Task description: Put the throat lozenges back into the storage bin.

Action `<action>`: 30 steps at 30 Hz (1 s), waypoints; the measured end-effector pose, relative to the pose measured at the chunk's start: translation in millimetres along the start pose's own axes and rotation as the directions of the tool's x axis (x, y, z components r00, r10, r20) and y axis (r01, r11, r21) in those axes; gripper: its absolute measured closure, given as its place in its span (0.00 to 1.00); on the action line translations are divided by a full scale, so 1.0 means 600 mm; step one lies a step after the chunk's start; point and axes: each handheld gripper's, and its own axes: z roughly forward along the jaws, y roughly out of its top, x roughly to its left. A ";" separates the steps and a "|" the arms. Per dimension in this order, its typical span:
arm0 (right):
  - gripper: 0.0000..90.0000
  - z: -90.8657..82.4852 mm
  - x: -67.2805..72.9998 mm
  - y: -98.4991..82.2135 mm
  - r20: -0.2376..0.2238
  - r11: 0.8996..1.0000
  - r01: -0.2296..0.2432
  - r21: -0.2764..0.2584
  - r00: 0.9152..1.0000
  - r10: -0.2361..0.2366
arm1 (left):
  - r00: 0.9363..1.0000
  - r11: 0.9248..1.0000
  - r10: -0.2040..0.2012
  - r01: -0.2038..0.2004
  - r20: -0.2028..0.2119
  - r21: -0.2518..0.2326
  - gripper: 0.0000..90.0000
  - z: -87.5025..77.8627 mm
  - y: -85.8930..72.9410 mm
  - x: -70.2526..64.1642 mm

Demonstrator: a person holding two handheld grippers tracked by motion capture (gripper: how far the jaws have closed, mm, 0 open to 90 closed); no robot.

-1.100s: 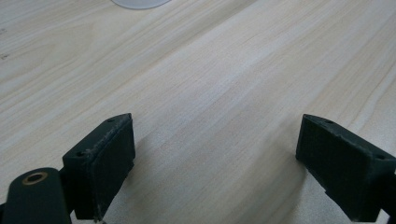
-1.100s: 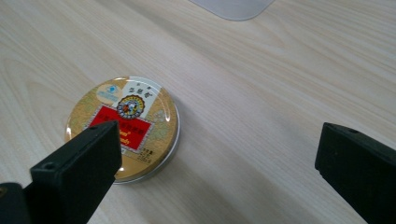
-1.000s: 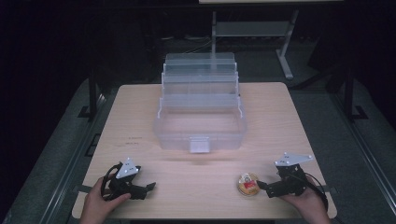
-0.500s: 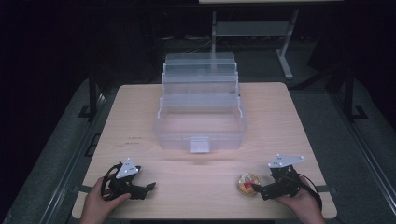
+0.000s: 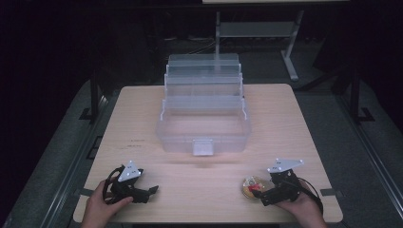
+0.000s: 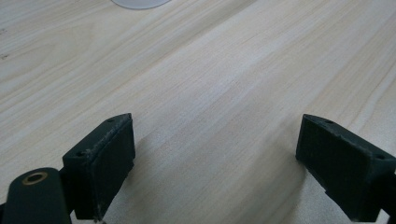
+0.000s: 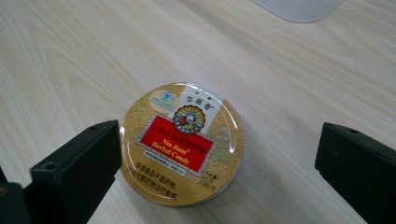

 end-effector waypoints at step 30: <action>0.05 0.031 0.022 0.005 -0.040 0.997 0.056 0.046 0.998 -0.054 | 1.000 1.000 0.000 0.000 0.000 0.000 0.12 0.000 0.000 0.000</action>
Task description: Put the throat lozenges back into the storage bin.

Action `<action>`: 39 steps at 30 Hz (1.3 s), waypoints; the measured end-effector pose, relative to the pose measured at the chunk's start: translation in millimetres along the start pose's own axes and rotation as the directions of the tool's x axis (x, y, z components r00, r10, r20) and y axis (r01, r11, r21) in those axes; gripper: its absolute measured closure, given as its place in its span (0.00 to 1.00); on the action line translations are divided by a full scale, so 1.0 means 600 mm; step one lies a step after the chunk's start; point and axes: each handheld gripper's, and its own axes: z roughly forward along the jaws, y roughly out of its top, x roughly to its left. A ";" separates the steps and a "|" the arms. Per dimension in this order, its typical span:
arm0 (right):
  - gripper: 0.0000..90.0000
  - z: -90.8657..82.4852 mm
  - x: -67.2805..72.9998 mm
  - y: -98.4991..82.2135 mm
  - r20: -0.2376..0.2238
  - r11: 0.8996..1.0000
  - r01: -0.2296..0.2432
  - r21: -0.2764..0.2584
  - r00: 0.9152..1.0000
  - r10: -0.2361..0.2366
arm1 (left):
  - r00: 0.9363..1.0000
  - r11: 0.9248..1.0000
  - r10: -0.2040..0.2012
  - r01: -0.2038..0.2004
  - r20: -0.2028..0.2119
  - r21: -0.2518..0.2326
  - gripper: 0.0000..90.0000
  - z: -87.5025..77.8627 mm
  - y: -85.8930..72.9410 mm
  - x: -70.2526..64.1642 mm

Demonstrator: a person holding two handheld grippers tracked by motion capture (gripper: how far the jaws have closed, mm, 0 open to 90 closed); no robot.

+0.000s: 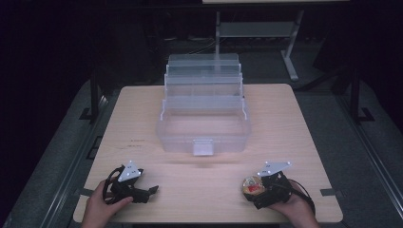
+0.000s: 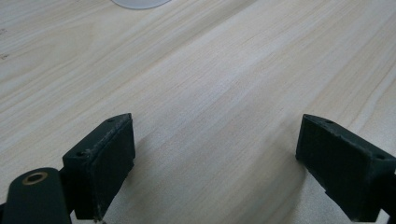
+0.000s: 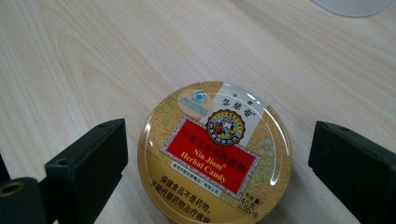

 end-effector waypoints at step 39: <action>0.21 0.008 0.005 -0.004 0.003 0.998 0.047 0.029 0.999 -0.047 | 1.000 1.000 0.000 0.000 0.000 0.000 0.12 0.000 0.000 0.000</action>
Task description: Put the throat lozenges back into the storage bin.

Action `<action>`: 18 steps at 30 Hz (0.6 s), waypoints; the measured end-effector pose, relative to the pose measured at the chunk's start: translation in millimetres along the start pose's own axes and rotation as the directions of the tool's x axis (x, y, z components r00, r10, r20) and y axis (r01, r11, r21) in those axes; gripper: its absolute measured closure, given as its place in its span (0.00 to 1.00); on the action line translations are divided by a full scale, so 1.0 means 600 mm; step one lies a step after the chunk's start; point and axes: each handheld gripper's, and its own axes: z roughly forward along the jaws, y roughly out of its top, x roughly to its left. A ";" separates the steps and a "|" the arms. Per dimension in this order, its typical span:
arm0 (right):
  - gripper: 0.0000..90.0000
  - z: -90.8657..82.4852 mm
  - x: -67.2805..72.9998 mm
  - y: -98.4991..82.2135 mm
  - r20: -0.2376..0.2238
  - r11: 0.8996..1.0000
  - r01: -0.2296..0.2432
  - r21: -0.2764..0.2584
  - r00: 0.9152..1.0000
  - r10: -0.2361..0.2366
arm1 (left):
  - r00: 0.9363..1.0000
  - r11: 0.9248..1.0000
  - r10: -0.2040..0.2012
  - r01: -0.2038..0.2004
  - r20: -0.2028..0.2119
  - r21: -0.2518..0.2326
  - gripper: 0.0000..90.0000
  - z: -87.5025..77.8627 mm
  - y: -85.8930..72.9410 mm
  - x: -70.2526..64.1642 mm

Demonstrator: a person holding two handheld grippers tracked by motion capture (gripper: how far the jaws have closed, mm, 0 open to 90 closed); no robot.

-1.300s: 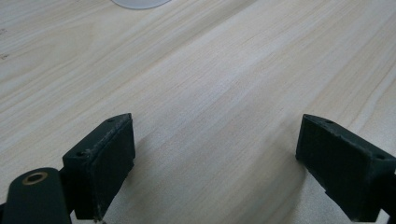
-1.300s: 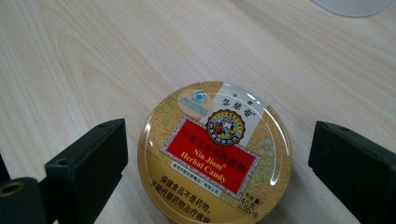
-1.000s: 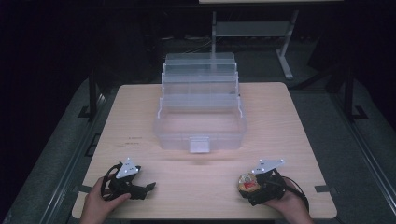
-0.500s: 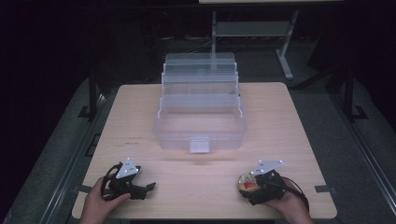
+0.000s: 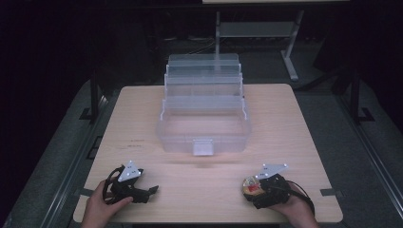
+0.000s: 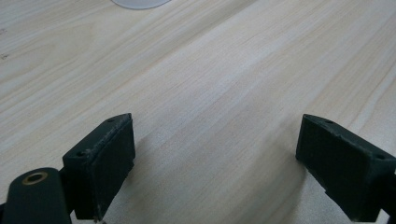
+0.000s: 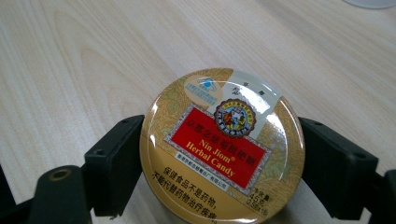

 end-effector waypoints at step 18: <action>0.21 -0.008 -0.006 0.000 0.002 1.000 -0.012 -0.007 1.000 0.012 | 1.000 1.000 0.000 0.000 0.000 0.000 0.12 0.000 0.000 0.000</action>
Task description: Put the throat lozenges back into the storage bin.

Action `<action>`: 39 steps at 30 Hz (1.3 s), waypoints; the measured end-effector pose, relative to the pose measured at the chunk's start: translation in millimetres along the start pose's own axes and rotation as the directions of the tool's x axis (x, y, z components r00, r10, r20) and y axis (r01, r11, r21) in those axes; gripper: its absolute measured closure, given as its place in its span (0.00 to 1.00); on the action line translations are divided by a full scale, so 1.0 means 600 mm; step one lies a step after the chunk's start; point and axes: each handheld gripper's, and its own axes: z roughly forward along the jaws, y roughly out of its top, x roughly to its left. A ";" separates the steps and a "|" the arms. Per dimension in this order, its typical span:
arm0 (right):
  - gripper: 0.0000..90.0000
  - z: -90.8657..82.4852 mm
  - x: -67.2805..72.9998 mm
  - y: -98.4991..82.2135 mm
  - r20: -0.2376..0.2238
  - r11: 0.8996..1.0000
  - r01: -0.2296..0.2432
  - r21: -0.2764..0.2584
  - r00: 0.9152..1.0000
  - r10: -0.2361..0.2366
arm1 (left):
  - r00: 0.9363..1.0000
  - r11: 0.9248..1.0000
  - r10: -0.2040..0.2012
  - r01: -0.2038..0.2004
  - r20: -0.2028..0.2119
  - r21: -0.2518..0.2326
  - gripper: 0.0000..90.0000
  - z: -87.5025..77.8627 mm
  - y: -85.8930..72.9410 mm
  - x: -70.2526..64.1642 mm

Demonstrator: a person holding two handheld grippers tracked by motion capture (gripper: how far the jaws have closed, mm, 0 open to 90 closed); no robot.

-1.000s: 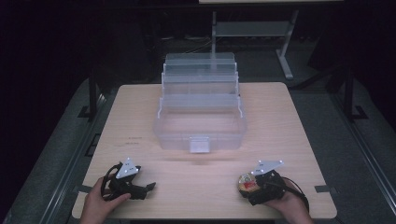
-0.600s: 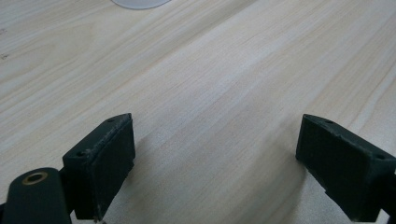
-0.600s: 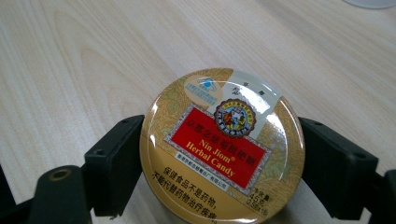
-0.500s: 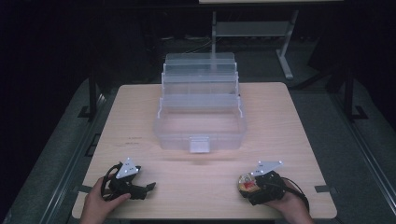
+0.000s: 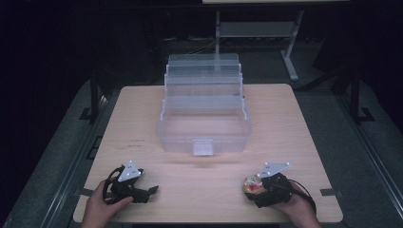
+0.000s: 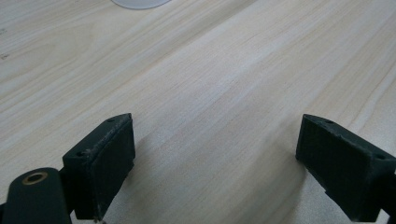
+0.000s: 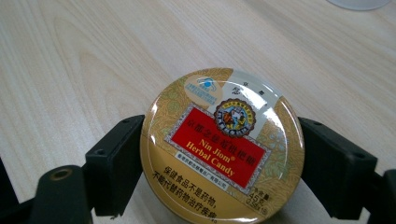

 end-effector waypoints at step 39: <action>0.22 -0.018 -0.021 0.002 0.026 1.000 -0.025 -0.004 0.999 0.025 | 1.000 1.000 0.000 0.000 0.000 0.000 0.12 0.000 0.000 0.000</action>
